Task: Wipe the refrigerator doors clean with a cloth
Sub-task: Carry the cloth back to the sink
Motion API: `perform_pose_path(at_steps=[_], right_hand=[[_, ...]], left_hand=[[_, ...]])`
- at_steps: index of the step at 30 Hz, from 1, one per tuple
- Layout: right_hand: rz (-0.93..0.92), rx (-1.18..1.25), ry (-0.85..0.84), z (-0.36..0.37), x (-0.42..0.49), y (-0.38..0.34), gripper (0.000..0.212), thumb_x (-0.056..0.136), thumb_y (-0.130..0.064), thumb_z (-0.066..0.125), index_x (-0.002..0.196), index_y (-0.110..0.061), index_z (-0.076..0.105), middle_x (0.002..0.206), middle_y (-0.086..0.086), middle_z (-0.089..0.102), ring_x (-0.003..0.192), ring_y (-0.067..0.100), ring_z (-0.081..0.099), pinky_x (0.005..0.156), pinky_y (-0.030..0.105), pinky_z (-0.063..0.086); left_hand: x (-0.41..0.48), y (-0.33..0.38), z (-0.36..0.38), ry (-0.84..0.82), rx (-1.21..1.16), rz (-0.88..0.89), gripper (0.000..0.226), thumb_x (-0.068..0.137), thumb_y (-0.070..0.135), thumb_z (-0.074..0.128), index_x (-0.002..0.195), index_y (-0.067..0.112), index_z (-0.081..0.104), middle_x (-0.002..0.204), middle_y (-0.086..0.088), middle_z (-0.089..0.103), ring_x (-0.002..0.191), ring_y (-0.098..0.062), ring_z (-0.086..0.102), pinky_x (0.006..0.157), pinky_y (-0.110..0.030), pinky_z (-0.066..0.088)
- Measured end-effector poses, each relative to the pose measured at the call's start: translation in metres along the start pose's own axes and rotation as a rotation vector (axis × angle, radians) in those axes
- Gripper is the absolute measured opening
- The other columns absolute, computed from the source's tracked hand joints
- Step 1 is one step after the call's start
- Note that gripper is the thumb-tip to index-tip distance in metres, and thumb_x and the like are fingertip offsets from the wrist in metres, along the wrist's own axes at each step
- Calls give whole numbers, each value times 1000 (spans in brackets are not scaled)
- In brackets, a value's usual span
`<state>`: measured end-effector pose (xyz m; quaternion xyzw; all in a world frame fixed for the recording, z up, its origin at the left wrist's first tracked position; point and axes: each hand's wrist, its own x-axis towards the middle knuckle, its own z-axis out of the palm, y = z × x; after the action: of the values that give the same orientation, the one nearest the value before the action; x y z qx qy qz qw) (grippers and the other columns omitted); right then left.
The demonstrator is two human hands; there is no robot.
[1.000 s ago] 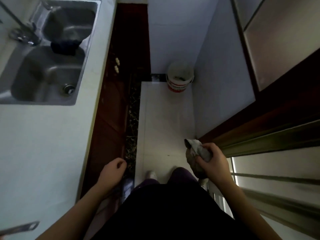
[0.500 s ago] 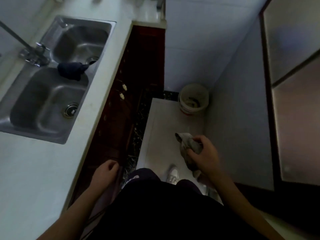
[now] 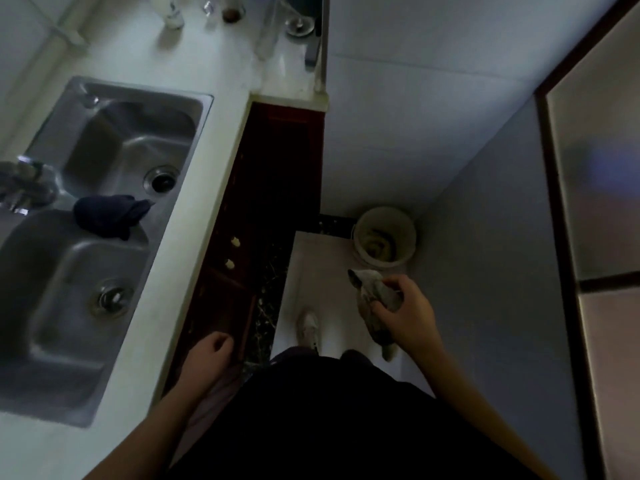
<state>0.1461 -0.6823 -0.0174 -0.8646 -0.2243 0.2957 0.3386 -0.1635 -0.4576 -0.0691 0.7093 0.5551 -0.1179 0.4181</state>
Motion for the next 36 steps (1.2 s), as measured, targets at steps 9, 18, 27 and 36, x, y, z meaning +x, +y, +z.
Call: perform_pose_path(at_steps=[9, 18, 27, 36], right_hand=[[30, 29, 123, -15, 99, -57, 39, 84, -28, 79, 118, -25, 60, 114, -3, 64, 98, 14, 63, 78, 29, 52], [-153, -44, -93, -8, 252, -119, 38, 84, -28, 81, 116, -22, 61, 109, -3, 64, 95, 12, 61, 74, 12, 42], [-510, -50, -415, -2, 402, -233, 30, 86, -31, 76, 110, -28, 57, 104, -4, 58, 91, 11, 57, 75, 23, 43], [-632, -2, -408, 11, 455, -303, 31, 79, -34, 77, 105, -26, 62, 103, -1, 66, 87, 13, 63, 75, 27, 50]], left_hand=[[124, 127, -76, -28, -25, 110, 18, 93, 40, 54, 93, 27, 67, 94, -1, 71, 90, -22, 68, 87, -44, 55], [176, 177, -111, 157, -202, -31, 11, 96, 29, 58, 93, 36, 66, 93, 1, 74, 85, -22, 72, 78, -43, 59], [189, 217, -134, 420, -397, -260, 11, 89, 32, 60, 92, 26, 69, 93, -2, 74, 87, -21, 69, 83, -40, 54], [209, 252, -153, 535, -588, -283, 11, 91, 32, 55, 82, 32, 61, 89, -3, 73, 76, -19, 72, 83, -41, 54]])
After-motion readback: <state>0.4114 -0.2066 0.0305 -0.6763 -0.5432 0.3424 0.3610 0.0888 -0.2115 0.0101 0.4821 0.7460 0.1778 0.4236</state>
